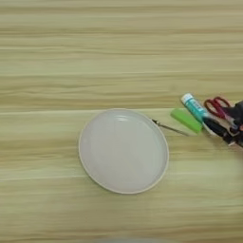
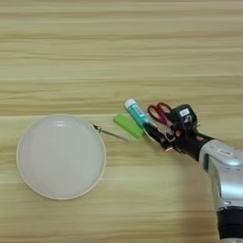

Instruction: Move the objects on the table

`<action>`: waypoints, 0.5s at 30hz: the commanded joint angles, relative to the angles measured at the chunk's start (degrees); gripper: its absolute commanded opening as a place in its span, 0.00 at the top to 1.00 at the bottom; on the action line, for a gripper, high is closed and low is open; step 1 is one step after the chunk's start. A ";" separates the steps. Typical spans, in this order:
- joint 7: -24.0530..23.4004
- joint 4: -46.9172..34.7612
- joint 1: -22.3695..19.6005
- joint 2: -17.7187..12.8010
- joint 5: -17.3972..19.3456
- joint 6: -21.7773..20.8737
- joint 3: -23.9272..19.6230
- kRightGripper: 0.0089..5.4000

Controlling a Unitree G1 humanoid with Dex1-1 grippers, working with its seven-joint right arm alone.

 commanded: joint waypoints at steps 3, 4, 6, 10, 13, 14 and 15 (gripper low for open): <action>-0.27 2.96 -2.50 -3.27 -1.94 -3.15 1.34 0.48; -0.12 3.36 -2.30 -3.24 -2.21 -3.34 1.80 0.50; 0.07 4.02 -2.06 -3.24 -2.57 -3.73 2.42 0.56; -0.07 4.80 -2.17 -3.27 -2.51 -4.41 2.74 0.64; -0.24 5.17 -2.36 -3.27 -2.44 -4.84 2.83 0.68; -0.27 5.23 -2.40 -3.26 -2.44 -4.93 2.85 0.69; -0.29 5.30 -2.45 -3.24 -2.44 -4.98 2.88 0.69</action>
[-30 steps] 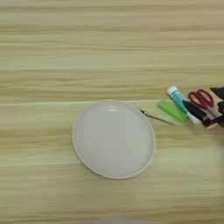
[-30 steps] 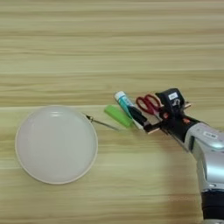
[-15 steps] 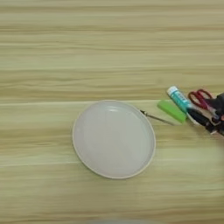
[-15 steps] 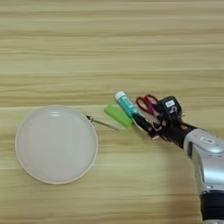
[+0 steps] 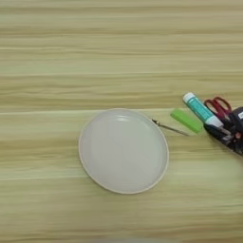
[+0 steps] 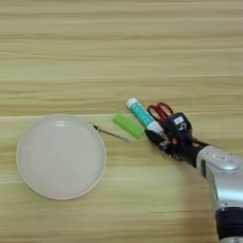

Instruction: Move the objects on the table

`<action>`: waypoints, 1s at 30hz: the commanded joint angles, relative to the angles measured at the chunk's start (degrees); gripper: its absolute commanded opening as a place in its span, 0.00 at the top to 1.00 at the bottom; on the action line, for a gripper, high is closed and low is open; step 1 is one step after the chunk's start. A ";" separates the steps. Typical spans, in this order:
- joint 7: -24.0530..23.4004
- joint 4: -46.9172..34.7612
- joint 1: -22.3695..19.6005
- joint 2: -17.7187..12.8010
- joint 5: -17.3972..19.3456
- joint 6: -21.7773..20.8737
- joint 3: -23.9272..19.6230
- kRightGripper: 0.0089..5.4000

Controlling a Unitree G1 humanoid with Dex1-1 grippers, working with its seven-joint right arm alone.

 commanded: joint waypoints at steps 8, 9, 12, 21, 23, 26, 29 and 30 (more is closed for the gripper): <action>-1.96 -1.53 -2.71 -2.04 -0.02 -1.73 -0.70 0.69; -2.11 -2.05 -2.92 -1.87 0.36 -2.23 -1.07 0.69; -2.34 -4.82 -3.23 -1.15 1.99 -4.13 -2.45 0.69; 0.77 -12.87 -1.34 0.81 7.31 -8.66 -3.69 0.69; 2.45 -15.75 -0.10 1.06 8.72 -9.19 -3.39 0.69; 4.61 -20.25 1.87 1.38 9.90 -9.32 -2.30 0.69; 6.09 -24.80 3.48 1.89 10.43 -8.65 -0.55 0.69; 6.47 -26.23 3.87 2.03 10.46 -8.35 0.04 0.69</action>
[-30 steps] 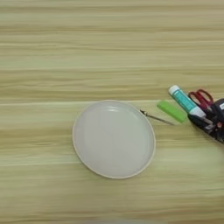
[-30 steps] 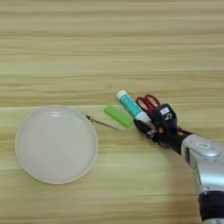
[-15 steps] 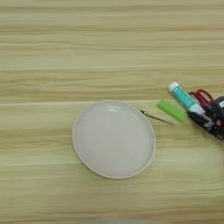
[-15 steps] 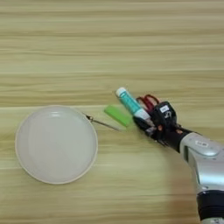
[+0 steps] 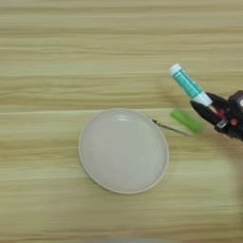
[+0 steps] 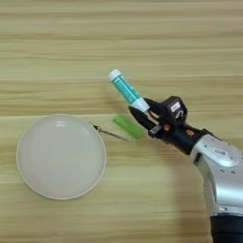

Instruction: Move the objects on the table

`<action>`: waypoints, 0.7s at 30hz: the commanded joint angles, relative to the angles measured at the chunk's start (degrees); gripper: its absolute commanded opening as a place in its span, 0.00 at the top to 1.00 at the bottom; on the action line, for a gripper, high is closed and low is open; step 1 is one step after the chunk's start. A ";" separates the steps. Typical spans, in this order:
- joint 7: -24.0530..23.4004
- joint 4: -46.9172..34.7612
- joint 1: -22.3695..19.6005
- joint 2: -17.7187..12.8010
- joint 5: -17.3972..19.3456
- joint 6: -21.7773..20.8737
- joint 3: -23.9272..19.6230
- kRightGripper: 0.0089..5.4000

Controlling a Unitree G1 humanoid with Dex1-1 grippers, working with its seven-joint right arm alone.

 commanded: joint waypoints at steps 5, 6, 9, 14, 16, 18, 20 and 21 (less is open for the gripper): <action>1.78 -12.81 0.32 -1.37 2.07 1.09 3.75 0.69; 2.21 -13.86 0.69 -1.44 2.09 1.36 4.36 0.69; 3.11 -16.20 1.39 -1.48 2.15 2.27 5.93 0.69; 4.12 -19.22 2.29 -1.10 1.76 4.11 8.94 0.69; 4.24 -20.00 2.47 -1.09 1.48 5.22 10.30 0.69; 4.82 -20.70 3.18 -1.63 0.11 6.47 12.73 0.69; 5.12 -20.95 3.82 -1.77 -1.23 6.85 14.63 0.69; 5.00 -20.89 3.97 -1.72 -1.89 7.00 15.47 0.69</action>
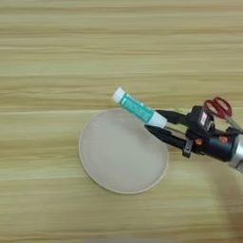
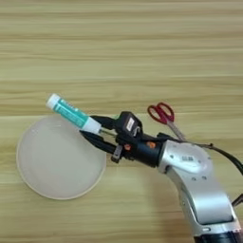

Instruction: Move the objects on the table

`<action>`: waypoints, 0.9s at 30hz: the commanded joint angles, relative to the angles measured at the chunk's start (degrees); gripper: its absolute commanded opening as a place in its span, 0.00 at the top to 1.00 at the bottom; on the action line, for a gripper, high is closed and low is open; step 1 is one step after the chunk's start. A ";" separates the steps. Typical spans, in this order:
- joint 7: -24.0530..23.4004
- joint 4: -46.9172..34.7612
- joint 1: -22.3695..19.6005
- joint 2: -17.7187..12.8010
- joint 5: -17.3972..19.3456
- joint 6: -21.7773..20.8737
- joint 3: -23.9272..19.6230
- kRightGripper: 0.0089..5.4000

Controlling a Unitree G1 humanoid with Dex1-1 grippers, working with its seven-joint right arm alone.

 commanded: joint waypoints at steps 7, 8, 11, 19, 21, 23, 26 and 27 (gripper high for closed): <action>-2.26 -1.14 0.15 -1.34 -6.65 1.72 6.94 0.69; -2.53 -0.76 0.08 -1.19 -7.23 1.81 7.37 0.69; -3.02 -0.02 -0.09 -0.74 -8.24 2.04 8.32 0.69; -3.52 0.95 0.34 -0.35 -10.32 2.20 11.10 0.69; -3.47 0.98 0.38 -0.29 -10.35 2.16 11.18 0.69; -3.37 0.92 0.40 -0.27 -10.27 2.07 11.22 0.69; -3.49 0.56 0.43 -0.13 -9.93 2.09 10.96 0.61; -3.46 0.43 0.49 -0.12 -9.83 2.04 10.94 0.61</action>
